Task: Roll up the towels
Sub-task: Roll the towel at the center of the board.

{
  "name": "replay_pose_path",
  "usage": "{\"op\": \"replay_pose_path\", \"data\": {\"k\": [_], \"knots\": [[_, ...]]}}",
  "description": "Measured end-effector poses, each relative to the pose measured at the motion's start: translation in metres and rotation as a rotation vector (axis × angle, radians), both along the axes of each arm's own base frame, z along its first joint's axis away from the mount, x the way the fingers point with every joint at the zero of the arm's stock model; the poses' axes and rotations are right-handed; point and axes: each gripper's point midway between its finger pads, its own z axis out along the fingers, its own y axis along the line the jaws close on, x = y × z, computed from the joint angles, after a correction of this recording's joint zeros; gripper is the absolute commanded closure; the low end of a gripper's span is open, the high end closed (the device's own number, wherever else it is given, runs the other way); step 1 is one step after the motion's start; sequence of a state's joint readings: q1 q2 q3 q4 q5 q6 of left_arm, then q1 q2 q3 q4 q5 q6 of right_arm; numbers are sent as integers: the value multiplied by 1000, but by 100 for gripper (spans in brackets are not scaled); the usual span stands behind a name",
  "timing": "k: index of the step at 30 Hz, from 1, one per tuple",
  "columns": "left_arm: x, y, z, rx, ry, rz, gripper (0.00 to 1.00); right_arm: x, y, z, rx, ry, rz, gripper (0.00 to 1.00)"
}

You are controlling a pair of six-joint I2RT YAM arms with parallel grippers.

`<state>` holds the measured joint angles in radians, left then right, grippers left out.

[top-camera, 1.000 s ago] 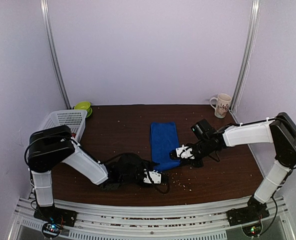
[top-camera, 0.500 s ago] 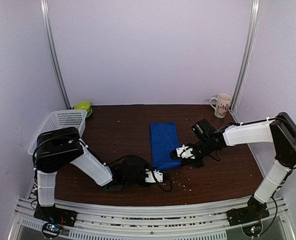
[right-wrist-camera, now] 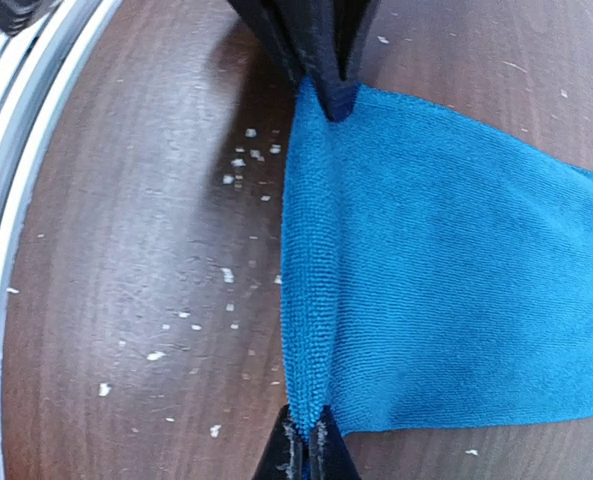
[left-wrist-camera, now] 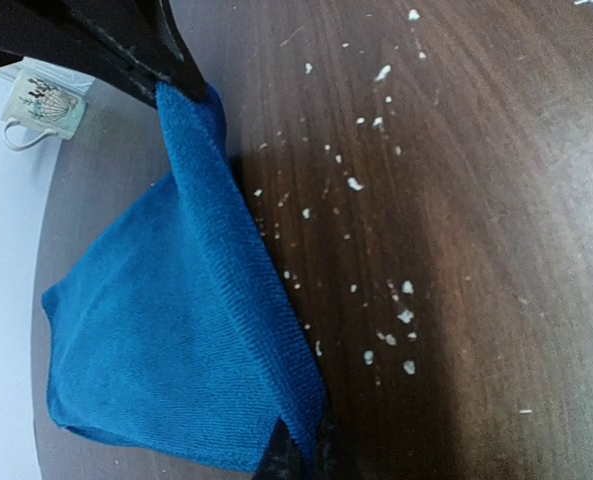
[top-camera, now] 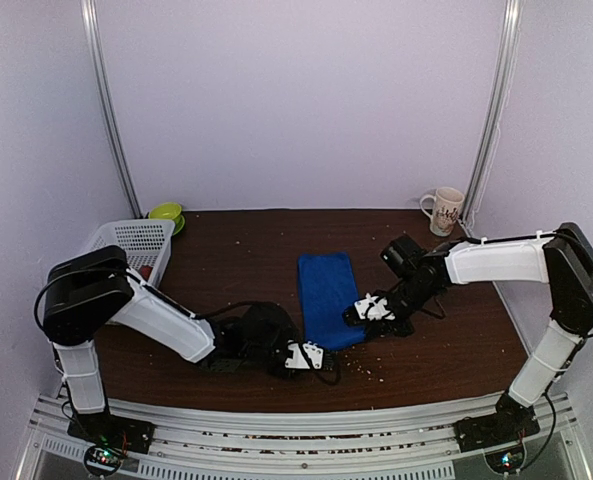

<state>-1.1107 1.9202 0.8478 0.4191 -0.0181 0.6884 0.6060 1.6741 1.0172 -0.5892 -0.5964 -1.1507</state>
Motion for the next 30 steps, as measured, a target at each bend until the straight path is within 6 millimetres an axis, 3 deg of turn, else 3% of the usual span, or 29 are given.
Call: {"op": "replay_pose_path", "data": {"k": [6,16,27,30], "knots": [[0,5,-4,2,89,-3,90,-10,0,-6,-29,64,14,100],[16,12,-2,-20,145,33,86,0,3,-15,-49,88,-55,100],[15,18,2,-25,198,16,83,15,1,-18,-81,66,-116,100],[12,17,7,-32,209,5,87,17,-2,-18,-87,64,-125,100]]}}
